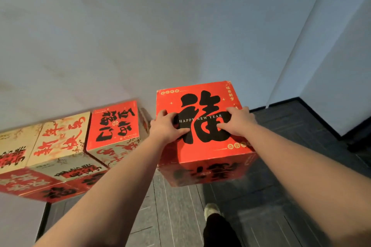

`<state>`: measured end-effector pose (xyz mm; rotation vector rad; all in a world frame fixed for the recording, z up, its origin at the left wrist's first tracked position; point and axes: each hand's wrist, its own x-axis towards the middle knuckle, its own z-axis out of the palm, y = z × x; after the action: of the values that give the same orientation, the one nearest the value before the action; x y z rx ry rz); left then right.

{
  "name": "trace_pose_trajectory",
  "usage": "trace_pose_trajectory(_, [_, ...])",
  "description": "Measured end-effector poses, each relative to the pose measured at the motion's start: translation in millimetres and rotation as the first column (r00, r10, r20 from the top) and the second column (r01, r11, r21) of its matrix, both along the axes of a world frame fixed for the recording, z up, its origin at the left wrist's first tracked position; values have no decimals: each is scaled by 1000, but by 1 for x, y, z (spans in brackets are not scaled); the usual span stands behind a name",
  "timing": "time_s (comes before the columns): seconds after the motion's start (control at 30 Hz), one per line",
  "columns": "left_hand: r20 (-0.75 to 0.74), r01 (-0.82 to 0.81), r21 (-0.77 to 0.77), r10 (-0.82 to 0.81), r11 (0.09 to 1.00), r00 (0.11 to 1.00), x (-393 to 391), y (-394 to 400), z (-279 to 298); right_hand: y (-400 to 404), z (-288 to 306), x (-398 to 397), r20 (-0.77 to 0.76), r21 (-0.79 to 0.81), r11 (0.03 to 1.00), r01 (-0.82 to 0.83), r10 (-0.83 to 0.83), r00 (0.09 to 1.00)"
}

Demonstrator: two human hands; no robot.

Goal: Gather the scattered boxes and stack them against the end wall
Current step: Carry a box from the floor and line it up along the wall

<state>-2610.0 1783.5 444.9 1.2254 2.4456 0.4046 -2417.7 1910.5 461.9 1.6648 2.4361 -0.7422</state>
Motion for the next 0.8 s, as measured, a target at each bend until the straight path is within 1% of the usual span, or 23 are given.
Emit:
trace_pose_trajectory(0.2, [-7, -62, -66, 61, 996, 998, -93, 107, -54, 118, -58, -103, -22, -40, 998, -40, 39, 999])
trace_pose_trajectory(0.37, [9, -91, -111, 92, 990, 996, -165, 170, -106, 184, -112, -183, 2, -64, 996, -59, 59, 998])
trace_pose_trajectory(0.6, [41, -131, -141, 138, 981, 990, -252, 205, -191, 222, -193, -270, 3, -90, 993, -79, 79, 997])
trace_pose_trajectory(0.8, [73, -155, -168, 169, 973, 983, -295, 198, -240, 221, -238, -319, 69, -131, 989, -66, 75, 995])
